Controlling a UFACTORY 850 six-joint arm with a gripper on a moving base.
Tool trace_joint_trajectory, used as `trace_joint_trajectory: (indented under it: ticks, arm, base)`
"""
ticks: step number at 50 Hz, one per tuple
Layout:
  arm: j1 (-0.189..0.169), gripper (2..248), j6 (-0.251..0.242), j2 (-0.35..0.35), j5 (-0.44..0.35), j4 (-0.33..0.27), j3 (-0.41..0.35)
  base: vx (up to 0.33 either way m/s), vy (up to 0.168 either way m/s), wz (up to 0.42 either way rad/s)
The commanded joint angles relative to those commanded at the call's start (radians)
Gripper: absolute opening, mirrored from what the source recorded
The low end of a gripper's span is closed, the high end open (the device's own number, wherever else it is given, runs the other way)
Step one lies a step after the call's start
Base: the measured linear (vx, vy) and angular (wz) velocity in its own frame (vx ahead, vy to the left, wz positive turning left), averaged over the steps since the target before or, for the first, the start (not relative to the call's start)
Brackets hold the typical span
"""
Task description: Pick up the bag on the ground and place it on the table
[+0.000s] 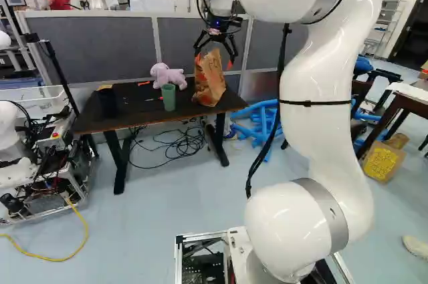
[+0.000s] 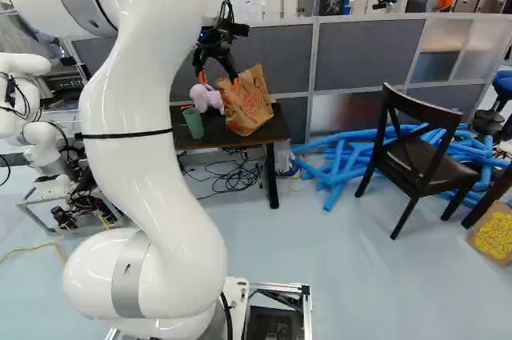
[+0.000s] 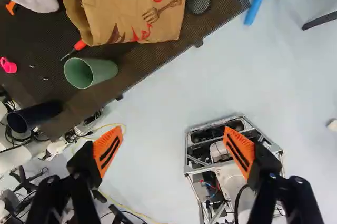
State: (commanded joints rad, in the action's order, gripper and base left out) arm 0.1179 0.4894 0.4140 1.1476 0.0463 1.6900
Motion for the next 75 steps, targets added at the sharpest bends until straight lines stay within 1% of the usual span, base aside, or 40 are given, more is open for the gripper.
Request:
trace_joint_trajectory:
  ticks: [19,37,56,75]
  arm:
    - [-0.008,247,-0.035,-0.05,-0.145,-0.003,-0.115]
    - [-0.019,247,-0.078,-0.111,-0.322,-0.007,-0.256]
    - [-0.032,247,-0.132,-0.188,-0.547,-0.013,-0.434]
    - [-0.047,247,-0.196,-0.278,-0.81,-0.019,-0.642]
  base:
    - [0.0,0.0,0.0]
    - [0.0,0.0,0.0]
    - [0.0,0.0,0.0]
    - [0.0,0.0,0.0]
